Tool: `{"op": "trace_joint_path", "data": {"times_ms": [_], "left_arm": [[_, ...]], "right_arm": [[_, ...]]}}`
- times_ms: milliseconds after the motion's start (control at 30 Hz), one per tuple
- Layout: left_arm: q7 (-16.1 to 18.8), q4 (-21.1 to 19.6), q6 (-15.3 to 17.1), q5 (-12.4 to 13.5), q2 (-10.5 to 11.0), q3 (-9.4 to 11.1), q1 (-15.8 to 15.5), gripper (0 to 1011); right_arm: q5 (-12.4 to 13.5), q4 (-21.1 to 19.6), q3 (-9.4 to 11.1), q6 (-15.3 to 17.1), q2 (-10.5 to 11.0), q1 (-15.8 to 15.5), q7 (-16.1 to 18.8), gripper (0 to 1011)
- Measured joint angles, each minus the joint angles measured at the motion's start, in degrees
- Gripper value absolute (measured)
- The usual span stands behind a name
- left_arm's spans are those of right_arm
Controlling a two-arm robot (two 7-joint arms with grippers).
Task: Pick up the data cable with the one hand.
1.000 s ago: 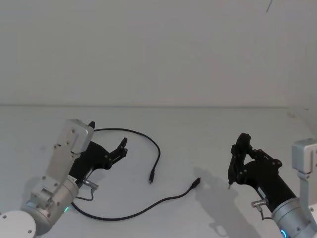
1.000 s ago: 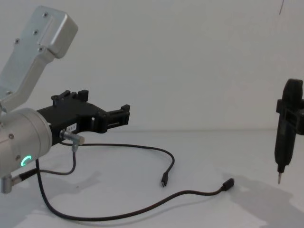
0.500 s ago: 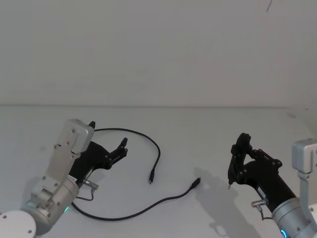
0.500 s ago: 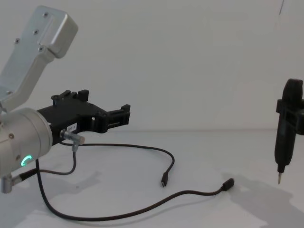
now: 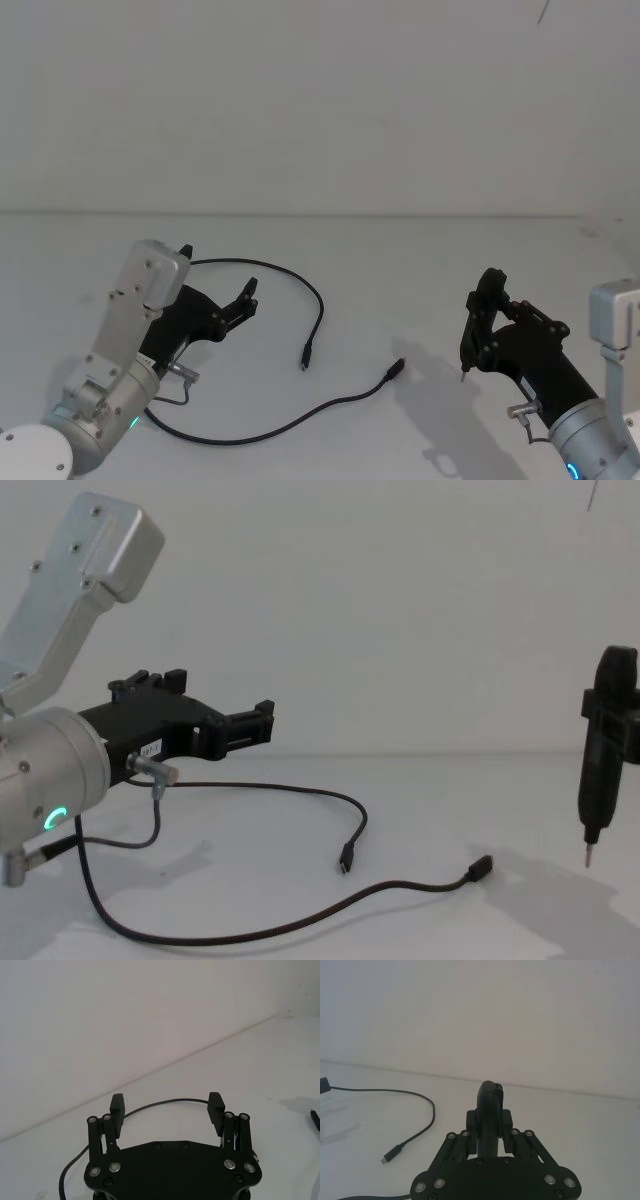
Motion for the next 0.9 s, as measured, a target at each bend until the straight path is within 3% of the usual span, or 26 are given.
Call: {"op": "trace_joint_path", "data": {"times_ms": [667,900], "left_arm": [[-0.15,0.07,0.02,0.00,-0.01,0.00,-0.09,1001],[-2.40,0.41,0.48,-0.51,0.15,0.34,-0.87,1001]], "right_arm": [[0.00,0.00,0.00,0.00,0.00,0.00,0.00,279],[0.00,0.00,0.00,0.00,0.00,0.00,0.00,279]]}}
